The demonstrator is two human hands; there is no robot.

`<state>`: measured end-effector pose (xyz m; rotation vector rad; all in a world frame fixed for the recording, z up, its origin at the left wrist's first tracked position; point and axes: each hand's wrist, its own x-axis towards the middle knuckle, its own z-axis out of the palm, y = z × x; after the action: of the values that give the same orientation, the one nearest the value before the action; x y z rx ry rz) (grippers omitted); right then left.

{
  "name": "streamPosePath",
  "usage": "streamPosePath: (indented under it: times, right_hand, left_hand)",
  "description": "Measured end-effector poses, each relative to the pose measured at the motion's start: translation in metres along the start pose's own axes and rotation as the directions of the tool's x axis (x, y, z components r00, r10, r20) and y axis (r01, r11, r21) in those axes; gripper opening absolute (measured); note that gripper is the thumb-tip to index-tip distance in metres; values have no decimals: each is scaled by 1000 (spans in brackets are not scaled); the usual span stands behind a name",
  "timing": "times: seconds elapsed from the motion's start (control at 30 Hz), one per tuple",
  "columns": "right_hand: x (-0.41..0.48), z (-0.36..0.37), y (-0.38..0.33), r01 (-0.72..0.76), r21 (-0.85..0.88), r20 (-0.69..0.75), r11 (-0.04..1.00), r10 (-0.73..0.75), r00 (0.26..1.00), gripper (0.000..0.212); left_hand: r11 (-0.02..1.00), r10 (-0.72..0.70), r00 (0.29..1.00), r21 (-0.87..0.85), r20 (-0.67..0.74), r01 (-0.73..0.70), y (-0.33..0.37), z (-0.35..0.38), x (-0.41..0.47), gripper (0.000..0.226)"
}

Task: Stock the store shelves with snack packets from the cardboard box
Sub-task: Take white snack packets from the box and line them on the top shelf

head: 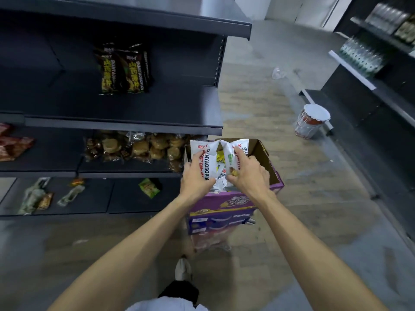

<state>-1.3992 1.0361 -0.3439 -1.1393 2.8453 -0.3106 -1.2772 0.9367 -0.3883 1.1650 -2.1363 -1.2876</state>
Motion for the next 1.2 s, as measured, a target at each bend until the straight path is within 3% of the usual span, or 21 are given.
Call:
streamPosePath:
  times: [0.37, 0.53, 0.73, 0.97, 1.2]
  right_hand:
    - [-73, 1, -65, 93, 64, -58, 994, -89, 994, 84]
    - [-71, -7, -128, 151, 76, -86, 986, -145, 986, 83]
    - [-44, -43, -231, 201, 113, -189, 973, -178, 966, 79]
    - [4, -125, -332, 220, 126, -361, 967, -162, 918, 81]
    - [54, -208, -369, 231, 107, -498, 967, -149, 854, 80]
  left_hand:
    - [1000, 13, 998, 21, -68, -12, -29, -77, -80, 88]
    - [999, 38, 990, 36, -135, -33, -39, -142, -75, 89]
    - [980, 180, 968, 120, -175, -161, -32, -255, -41, 87]
    - [926, 365, 892, 202, -267, -319, 22, -377, 17, 82]
    - [865, 500, 790, 257, -355, -431, 98, -433, 73, 82]
